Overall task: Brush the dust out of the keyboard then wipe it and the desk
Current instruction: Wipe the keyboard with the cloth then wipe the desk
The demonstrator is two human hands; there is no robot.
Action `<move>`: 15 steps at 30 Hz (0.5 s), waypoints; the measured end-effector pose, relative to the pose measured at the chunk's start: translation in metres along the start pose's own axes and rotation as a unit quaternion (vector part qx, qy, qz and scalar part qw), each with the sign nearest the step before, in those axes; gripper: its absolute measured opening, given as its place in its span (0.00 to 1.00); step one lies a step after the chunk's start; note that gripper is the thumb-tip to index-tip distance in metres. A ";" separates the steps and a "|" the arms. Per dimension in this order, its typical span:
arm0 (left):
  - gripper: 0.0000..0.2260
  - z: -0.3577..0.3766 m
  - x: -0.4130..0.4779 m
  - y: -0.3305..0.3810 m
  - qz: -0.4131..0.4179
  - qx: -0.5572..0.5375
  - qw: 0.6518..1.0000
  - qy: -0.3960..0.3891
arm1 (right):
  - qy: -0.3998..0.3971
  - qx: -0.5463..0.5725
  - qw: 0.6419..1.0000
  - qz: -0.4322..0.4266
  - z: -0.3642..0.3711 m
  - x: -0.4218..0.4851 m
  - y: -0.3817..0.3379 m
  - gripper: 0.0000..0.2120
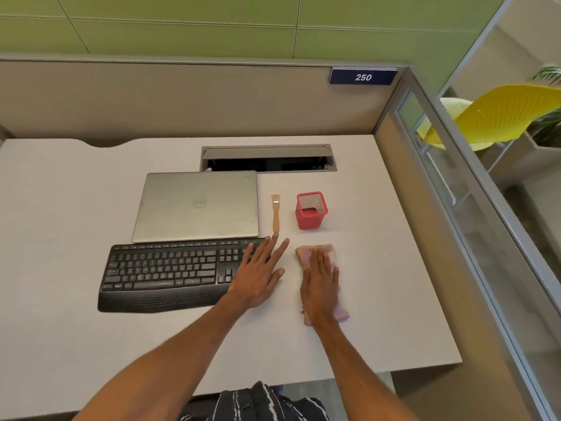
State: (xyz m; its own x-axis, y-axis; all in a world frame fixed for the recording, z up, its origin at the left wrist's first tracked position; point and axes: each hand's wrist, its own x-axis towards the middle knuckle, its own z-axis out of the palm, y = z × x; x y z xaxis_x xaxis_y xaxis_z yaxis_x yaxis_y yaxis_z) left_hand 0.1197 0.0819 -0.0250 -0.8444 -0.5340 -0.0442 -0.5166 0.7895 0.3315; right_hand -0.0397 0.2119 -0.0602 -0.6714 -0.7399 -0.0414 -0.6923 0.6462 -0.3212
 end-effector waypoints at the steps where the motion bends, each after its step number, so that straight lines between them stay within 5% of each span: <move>1: 0.33 0.001 0.001 -0.001 0.000 0.001 1.000 -0.001 | 0.001 -0.013 1.000 0.002 0.001 0.000 0.000 0.26; 15: 0.31 0.003 0.002 -0.010 -0.004 0.000 1.000 -0.025 | 0.000 -0.101 0.995 -0.024 0.005 -0.009 -0.006 0.31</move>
State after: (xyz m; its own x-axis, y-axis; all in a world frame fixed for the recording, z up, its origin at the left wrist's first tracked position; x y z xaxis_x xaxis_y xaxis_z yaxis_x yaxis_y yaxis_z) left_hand 0.1226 0.0734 -0.0312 -0.8467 -0.5239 -0.0932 -0.5227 0.7859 0.3304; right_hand -0.0282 0.2143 -0.0629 -0.6363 -0.7709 -0.0300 -0.7626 0.6344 -0.1264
